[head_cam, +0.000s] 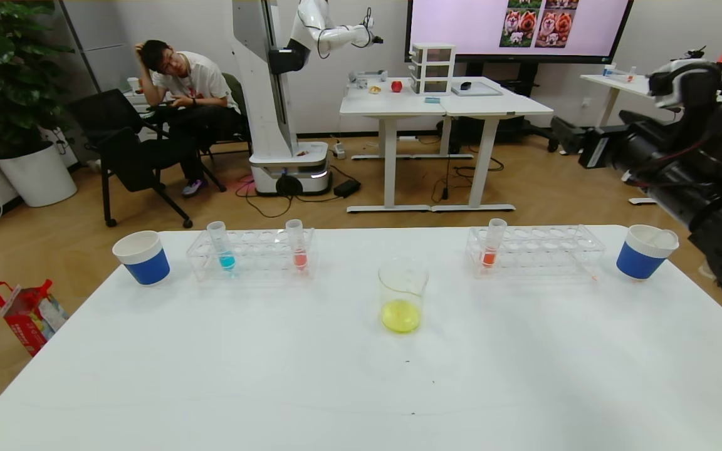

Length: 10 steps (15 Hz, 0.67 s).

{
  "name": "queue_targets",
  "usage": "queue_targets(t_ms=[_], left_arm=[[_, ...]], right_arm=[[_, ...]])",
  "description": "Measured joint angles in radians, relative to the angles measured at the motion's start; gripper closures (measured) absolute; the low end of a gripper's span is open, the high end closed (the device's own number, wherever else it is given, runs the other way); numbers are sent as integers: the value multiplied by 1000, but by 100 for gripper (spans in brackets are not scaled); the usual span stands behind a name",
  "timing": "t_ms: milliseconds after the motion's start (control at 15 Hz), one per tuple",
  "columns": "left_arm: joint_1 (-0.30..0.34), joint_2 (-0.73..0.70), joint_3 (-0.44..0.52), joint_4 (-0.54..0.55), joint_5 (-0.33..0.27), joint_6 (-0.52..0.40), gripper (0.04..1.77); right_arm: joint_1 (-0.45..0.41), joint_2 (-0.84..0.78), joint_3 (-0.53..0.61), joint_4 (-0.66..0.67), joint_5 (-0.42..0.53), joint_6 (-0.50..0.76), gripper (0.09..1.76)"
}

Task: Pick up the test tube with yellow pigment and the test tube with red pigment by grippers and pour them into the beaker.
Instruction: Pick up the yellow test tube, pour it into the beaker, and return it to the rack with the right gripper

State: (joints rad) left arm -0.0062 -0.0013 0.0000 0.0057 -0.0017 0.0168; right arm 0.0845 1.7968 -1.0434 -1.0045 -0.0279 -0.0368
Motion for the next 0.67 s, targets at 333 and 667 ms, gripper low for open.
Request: queue_targets(t_ms=[333,667], left_arm=[[0,0,0,0,0,0,6],[0,0,0,0,0,0,6]], right_arm=[[-58,-386,149,14,4,0,11],[-83,-835,424,37,52,0,11]])
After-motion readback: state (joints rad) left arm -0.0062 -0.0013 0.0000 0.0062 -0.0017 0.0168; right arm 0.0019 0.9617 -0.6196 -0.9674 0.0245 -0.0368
